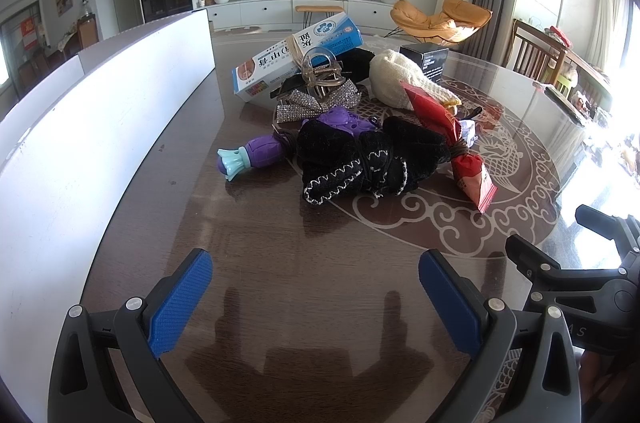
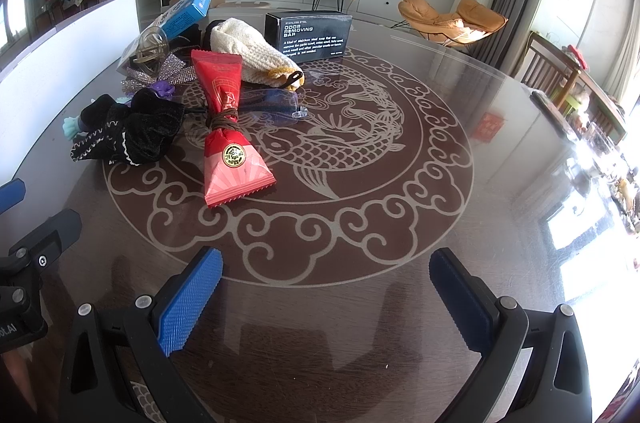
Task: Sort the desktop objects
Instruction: 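Move the right gripper to the red tube and close on it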
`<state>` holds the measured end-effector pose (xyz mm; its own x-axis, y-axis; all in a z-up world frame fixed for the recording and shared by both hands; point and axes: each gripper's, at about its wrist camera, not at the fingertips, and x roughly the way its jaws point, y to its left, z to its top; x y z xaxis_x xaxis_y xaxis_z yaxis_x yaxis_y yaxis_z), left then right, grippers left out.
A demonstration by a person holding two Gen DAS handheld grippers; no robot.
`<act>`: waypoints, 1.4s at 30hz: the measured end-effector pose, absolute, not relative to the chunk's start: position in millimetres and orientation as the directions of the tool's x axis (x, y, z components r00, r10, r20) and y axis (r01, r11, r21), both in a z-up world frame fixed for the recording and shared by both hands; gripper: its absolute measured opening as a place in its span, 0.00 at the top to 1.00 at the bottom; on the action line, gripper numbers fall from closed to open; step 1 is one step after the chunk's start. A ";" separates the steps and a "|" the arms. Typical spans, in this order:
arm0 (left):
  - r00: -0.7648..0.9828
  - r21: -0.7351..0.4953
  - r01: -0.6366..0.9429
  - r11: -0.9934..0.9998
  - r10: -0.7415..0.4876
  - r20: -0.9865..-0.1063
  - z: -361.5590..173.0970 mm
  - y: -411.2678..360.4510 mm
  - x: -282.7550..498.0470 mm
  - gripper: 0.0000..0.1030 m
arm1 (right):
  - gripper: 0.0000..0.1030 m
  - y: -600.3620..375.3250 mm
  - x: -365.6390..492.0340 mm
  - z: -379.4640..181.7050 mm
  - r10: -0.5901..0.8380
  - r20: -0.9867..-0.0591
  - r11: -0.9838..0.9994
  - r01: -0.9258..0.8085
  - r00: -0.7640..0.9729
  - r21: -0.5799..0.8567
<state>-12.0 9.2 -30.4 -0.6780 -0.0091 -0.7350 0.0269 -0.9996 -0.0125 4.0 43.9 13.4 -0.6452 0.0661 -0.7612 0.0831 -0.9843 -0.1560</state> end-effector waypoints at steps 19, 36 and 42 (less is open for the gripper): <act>-0.611 -0.024 -0.010 -1.000 0.025 -0.791 -43.5 -31.8 72.4 0.00 | 0.00 41.7 1.3 16.0 -0.077 -0.783 -0.981 0.186 -0.617 -0.050; -0.632 -0.004 -0.021 -1.000 0.017 -0.775 -27.2 -35.9 98.2 0.00 | 0.75 -10.0 -71.5 28.0 -0.253 -0.857 -0.899 0.436 -0.448 0.037; -0.622 -0.050 -0.007 -0.999 0.043 -0.782 -27.6 -45.0 98.7 0.00 | 0.76 -36.2 -7.5 33.7 -0.364 -0.862 -0.793 0.603 -0.353 0.088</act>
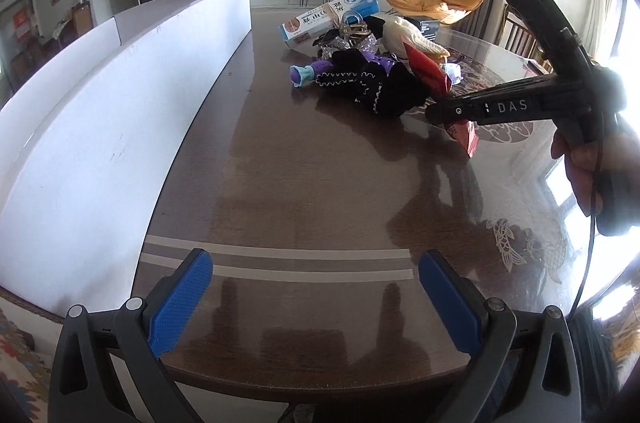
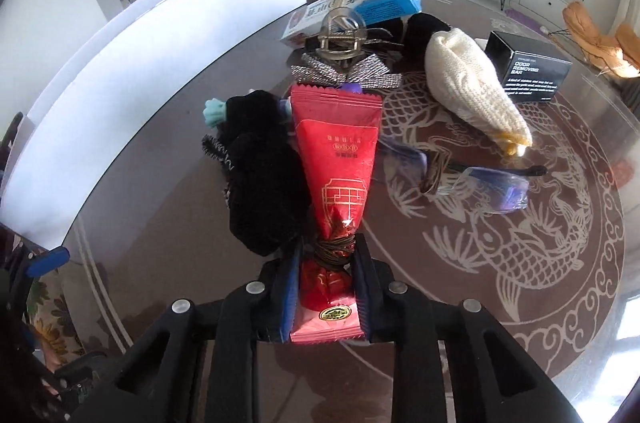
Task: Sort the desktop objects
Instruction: 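Move the right gripper to the red tube and close on it, then grasp the black knit glove with the left gripper while the right gripper lifts the red tube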
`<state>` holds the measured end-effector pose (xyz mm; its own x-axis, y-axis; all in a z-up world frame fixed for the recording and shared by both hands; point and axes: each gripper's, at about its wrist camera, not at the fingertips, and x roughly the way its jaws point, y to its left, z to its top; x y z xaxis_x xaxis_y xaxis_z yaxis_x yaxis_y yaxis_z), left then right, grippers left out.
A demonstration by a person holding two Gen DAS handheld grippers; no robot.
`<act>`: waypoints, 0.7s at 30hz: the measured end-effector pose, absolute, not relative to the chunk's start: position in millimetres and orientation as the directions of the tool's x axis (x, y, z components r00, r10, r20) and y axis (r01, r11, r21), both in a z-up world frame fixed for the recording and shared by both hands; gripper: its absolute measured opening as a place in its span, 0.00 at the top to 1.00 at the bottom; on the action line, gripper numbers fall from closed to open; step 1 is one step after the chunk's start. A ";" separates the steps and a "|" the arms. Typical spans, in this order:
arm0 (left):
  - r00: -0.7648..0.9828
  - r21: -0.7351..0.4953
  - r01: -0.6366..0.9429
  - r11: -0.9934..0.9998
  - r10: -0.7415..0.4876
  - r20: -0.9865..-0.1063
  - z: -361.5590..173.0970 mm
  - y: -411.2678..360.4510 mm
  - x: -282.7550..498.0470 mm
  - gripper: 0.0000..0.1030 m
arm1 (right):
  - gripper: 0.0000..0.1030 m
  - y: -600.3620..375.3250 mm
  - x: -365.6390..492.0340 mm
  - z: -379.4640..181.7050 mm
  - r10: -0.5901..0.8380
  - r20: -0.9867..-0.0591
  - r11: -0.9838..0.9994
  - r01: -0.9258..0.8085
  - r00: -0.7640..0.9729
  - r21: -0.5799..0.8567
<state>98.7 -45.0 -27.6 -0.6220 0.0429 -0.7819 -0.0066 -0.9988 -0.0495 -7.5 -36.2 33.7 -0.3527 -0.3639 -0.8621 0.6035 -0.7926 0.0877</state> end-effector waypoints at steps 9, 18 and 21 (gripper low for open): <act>-0.620 -0.235 0.094 -0.967 0.128 -0.774 3.0 -30.0 19.2 0.00 | 0.76 43.7 40.4 43.8 -0.188 -0.834 -0.909 0.414 -0.519 -0.052; -0.445 -0.045 0.296 -0.954 -0.096 -0.890 -31.6 0.2 -96.4 0.00 | 0.76 64.4 33.3 53.4 -0.194 -0.811 -0.932 0.361 -0.551 -0.022; -0.439 -0.024 0.240 -0.970 -0.087 -0.894 -41.3 1.1 -92.2 0.00 | 0.76 64.3 34.8 58.6 -0.198 -0.809 -0.927 0.374 -0.553 -0.029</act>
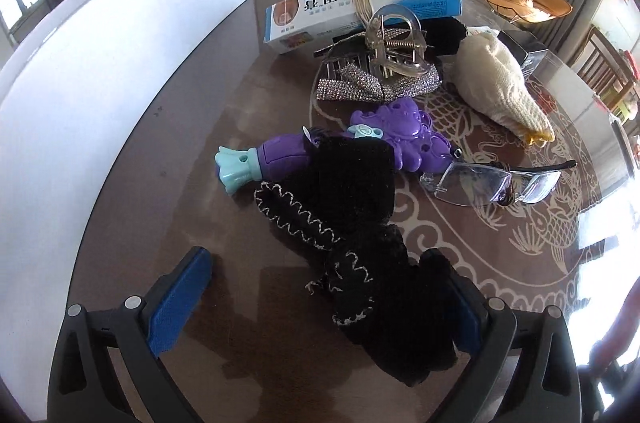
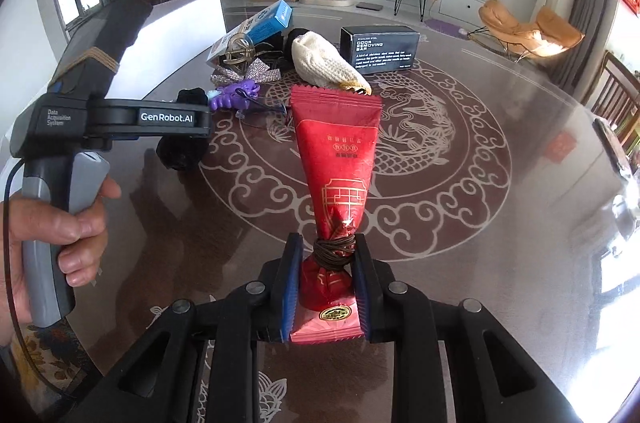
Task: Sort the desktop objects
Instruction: 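Grasp the black knit glove with the left gripper while the right gripper lifts the red tube, then carry the black glove and red tube over the white cardboard-floored bin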
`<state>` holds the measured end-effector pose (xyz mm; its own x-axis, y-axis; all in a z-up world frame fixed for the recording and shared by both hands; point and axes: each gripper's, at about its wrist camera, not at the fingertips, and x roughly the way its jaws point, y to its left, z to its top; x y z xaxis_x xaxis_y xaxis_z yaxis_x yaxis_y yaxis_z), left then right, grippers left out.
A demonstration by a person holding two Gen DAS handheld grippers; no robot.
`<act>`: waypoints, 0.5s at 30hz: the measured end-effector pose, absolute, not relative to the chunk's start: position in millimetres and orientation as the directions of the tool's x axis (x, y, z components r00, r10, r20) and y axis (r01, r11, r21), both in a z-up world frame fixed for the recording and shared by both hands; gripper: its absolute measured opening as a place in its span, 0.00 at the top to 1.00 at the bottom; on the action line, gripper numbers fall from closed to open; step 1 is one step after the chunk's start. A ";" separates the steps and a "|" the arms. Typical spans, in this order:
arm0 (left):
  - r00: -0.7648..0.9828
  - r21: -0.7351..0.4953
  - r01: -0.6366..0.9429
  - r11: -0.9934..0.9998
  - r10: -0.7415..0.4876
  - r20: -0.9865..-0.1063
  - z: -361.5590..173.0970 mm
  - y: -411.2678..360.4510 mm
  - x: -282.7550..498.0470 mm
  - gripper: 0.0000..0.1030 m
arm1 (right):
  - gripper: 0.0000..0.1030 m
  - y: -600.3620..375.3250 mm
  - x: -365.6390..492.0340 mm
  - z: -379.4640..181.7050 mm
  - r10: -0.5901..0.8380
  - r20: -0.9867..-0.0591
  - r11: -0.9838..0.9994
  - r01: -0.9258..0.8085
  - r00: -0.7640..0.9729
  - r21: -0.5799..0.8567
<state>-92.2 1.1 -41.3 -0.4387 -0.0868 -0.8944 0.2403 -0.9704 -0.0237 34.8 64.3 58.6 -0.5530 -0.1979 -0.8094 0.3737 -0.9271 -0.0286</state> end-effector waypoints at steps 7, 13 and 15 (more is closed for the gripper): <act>-0.484 0.002 0.089 -0.996 -0.045 -0.874 -45.0 -25.9 -51.8 0.00 | 0.76 62.2 35.7 47.4 -0.205 -0.831 -0.920 0.391 -0.517 -0.016; -0.446 0.005 0.116 -0.993 -0.056 -0.893 -48.1 -38.5 -63.7 0.00 | 0.75 47.5 25.5 40.2 -0.212 -0.844 -0.918 0.398 -0.492 -0.002; -0.427 0.005 0.121 -0.993 -0.057 -0.903 -49.2 -36.7 -72.9 0.00 | 0.75 43.2 22.3 40.1 -0.221 -0.850 -0.919 0.394 -0.477 0.018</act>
